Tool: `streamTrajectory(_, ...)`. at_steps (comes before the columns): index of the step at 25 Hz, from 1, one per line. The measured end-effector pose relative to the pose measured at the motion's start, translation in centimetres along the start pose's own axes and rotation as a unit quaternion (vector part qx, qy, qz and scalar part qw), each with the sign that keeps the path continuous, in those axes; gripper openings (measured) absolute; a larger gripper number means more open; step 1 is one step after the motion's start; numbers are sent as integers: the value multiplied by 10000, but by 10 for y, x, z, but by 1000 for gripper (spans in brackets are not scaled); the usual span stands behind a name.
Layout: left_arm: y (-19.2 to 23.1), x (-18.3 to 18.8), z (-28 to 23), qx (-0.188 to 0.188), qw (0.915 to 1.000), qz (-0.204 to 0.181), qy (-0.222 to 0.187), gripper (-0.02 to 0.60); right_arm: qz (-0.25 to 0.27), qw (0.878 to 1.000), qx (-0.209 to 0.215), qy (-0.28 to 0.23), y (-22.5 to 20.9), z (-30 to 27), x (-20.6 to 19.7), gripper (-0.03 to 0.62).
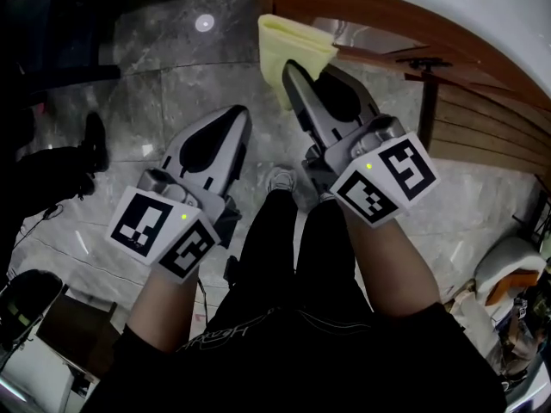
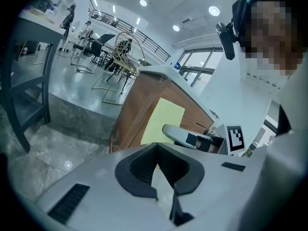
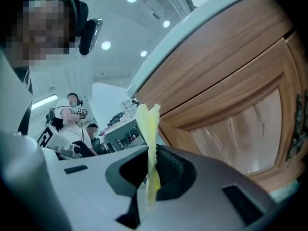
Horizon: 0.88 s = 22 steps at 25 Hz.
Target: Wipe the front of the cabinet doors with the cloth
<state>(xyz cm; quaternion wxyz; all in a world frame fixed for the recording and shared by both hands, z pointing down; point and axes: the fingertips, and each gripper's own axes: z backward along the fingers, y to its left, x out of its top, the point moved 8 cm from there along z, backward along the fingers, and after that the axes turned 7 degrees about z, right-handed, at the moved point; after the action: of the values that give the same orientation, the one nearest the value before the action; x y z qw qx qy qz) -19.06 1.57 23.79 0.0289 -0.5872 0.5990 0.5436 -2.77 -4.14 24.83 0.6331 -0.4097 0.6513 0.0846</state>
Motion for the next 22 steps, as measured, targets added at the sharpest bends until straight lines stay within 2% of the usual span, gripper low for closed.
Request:
streamTrajectory(6, 23, 5, -10, 62, 9998, 162, 66, 6, 52, 9998, -190, 9, -17, -30, -5, 41)
streamTrajectory(17, 17, -5, -15, -21, 9998, 185, 103, 6, 290, 9990, -342, -36, -26, -34, -10, 41)
streamTrajectory(22, 15, -7, -21, 29, 9997, 211, 122, 6, 225, 9989, -404, -81, -36, -32, -10, 41)
